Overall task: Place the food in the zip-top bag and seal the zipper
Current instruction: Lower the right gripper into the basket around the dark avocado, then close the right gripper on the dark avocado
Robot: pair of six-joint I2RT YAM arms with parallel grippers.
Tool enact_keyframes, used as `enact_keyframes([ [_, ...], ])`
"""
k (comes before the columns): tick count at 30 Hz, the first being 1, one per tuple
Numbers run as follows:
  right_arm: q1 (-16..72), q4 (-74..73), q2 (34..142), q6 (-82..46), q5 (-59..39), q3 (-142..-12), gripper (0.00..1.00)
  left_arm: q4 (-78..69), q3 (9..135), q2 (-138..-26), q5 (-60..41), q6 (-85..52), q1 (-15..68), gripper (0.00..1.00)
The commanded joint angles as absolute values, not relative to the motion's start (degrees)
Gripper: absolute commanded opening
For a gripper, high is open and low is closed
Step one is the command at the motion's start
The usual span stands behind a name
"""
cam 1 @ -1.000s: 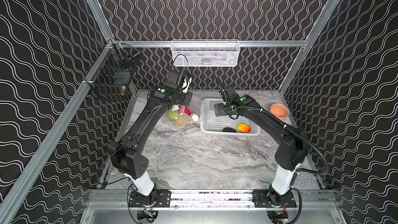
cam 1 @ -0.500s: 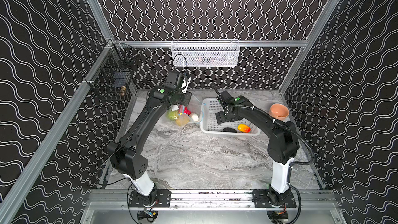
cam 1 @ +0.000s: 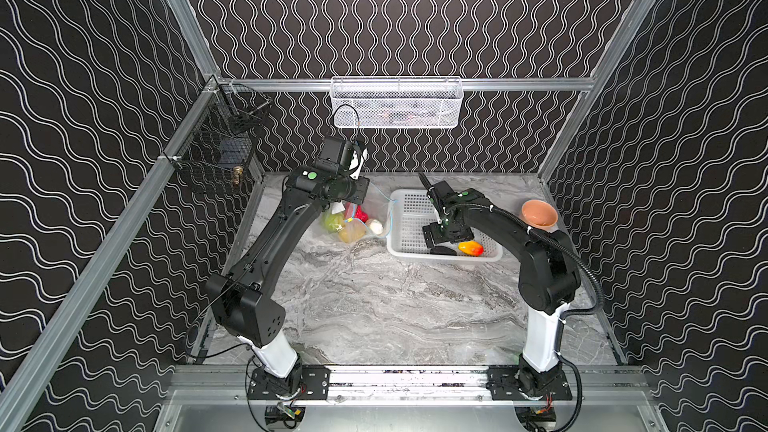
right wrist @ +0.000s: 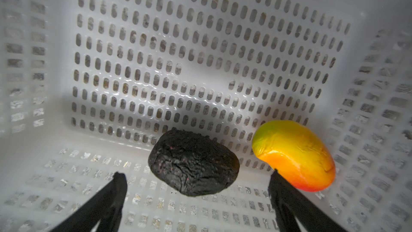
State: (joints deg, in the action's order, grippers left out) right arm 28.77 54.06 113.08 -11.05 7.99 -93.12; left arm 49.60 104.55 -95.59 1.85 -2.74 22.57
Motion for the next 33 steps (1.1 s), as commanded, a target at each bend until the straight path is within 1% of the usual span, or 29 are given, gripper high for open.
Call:
enact_keyframes([
  [1, 28.11, 54.2, 113.05, -9.57, 4.13, -92.02, 0.99, 48.42, 104.56, -95.37, 1.69, -2.93, 22.48, 0.0],
  [5, 27.2, 53.54, 112.75, -9.15, 2.48, -90.42, 0.99, 47.74, 103.32, -94.92, 1.14, -3.22, 22.47, 0.0],
  [10, 26.15, 52.87, 113.46, -8.63, 1.33, -88.77, 0.99, 48.55, 104.85, -95.53, 1.85, -2.9, 22.47, 0.0],
  [19, 25.84, 52.68, 116.74, -8.42, 3.57, -88.72, 0.99, 48.77, 105.08, -95.88, 2.11, -2.77, 22.38, 0.0],
  [23, 25.86, 52.19, 117.07, -8.34, 2.89, -88.73, 0.98, 48.29, 104.07, -95.05, 2.24, -2.75, 22.41, 0.0],
  [26, 25.84, 52.04, 117.35, -8.45, 2.57, -89.11, 0.92, 47.99, 103.64, -94.66, 2.62, -2.58, 22.41, 0.0],
  [29, 25.91, 52.5, 118.12, -8.53, 2.86, -89.78, 0.81, 48.32, 104.16, -94.9, 2.59, -2.55, 22.3, 0.0],
  [33, 25.84, 52.56, 118.63, -8.59, 3.17, -90.0, 0.72, 48.34, 104.16, -95.15, 2.35, -2.67, 22.32, 0.0],
])
